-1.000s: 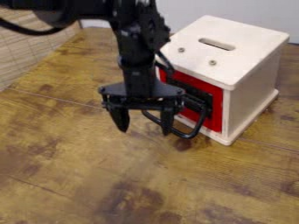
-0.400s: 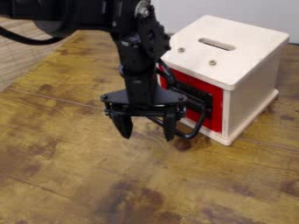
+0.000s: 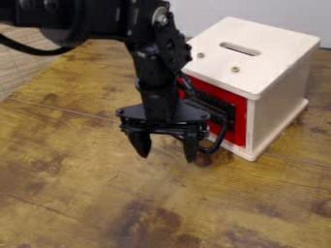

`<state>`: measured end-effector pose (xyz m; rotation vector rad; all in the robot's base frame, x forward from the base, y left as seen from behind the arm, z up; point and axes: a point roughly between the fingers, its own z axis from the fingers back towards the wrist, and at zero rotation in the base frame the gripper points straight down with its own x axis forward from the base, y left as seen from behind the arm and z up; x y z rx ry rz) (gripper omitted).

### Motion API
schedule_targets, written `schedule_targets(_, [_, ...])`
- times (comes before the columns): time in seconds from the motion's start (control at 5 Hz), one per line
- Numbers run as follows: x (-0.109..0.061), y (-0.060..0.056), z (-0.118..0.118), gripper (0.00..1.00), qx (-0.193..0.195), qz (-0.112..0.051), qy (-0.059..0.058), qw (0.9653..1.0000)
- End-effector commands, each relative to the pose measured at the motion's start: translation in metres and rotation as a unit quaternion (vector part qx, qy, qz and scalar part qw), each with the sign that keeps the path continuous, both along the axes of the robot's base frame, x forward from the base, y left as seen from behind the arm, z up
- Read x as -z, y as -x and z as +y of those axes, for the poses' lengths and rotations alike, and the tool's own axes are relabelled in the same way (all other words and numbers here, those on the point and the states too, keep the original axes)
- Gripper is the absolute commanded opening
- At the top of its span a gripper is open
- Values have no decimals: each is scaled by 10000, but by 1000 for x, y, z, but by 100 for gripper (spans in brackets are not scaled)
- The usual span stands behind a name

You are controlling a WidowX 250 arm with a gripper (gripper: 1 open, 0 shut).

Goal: Close the drawer

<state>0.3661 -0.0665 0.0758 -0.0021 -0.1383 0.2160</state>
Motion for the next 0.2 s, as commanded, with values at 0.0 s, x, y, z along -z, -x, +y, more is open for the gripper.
schedule_targets(0.0, [-11, 0, -3, 100, 109, -303, 77, 9995])
